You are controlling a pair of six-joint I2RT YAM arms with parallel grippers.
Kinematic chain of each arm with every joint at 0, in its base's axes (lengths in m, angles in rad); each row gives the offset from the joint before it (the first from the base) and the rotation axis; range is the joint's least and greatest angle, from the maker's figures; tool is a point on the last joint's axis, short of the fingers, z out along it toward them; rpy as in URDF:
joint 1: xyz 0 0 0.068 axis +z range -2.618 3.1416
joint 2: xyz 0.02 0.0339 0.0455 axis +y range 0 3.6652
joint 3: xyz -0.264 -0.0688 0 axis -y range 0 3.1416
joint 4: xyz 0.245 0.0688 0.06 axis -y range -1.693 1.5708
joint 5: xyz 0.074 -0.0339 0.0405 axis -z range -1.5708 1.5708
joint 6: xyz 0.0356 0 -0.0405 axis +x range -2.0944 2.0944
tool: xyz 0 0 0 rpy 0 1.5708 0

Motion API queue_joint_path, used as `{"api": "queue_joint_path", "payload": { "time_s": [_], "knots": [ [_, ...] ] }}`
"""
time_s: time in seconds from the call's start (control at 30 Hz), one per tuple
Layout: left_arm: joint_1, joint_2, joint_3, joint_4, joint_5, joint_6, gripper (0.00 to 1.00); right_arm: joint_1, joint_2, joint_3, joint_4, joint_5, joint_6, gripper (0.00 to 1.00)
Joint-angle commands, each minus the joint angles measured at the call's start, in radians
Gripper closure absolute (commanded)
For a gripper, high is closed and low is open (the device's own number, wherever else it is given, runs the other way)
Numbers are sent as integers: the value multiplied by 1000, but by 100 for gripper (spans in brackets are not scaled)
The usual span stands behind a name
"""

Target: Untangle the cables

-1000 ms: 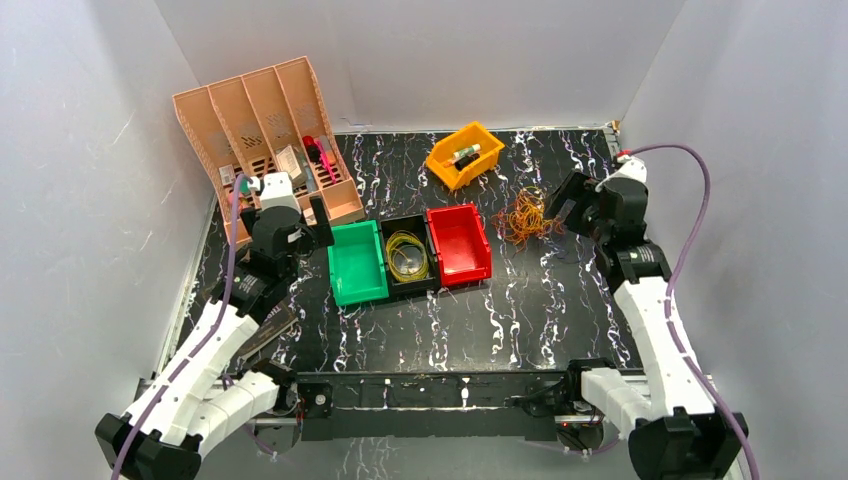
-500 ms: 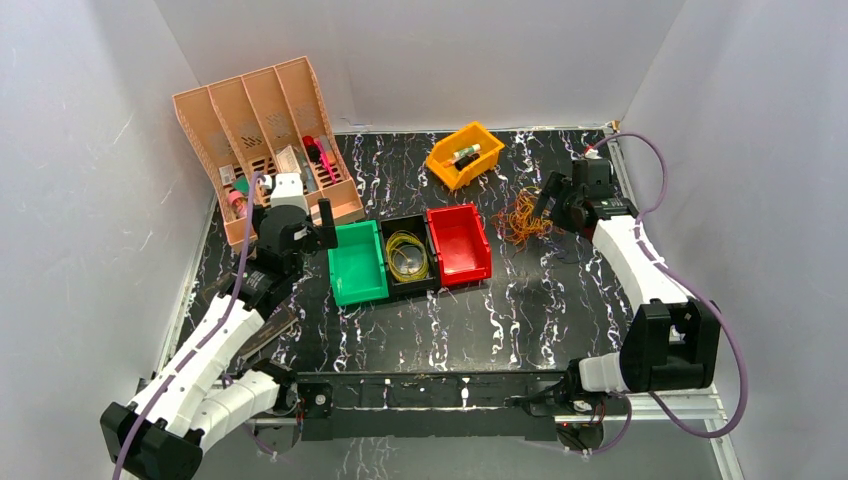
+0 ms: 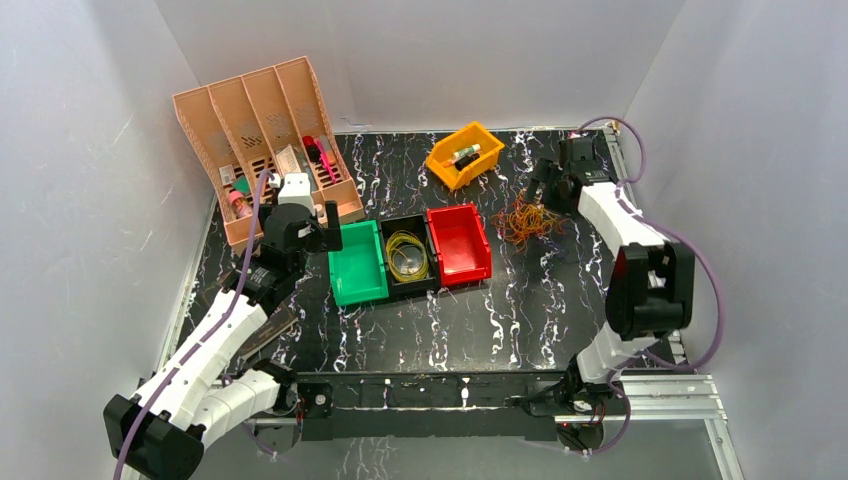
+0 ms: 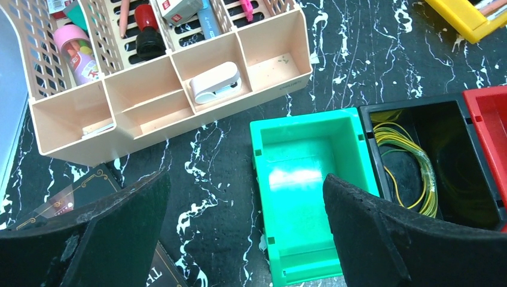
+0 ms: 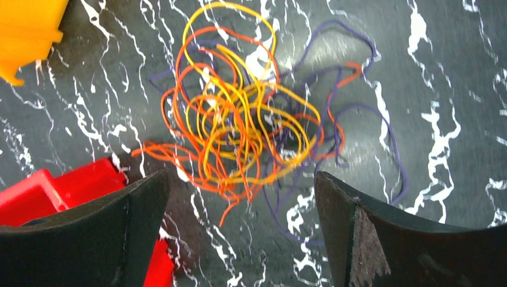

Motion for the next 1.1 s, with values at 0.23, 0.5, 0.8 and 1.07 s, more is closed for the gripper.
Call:
{"api": "queue_joint_path", "payload": {
  "time_s": [0.23, 0.5, 0.8, 1.07],
  "knots": [
    [-4, 5, 6, 4, 60, 16, 2, 83, 251, 213, -57, 62, -130, 2],
    [-4, 5, 6, 0, 80, 11, 2, 113, 363, 247, -90, 255, -142, 2],
    [-4, 3, 3, -12, 93, 8, 2, 114, 410, 201, -12, 161, -131, 7],
    [-4, -2, 6, -15, 71, 8, 1, 113, 343, 102, 67, 154, -83, 33]
  ]
}}
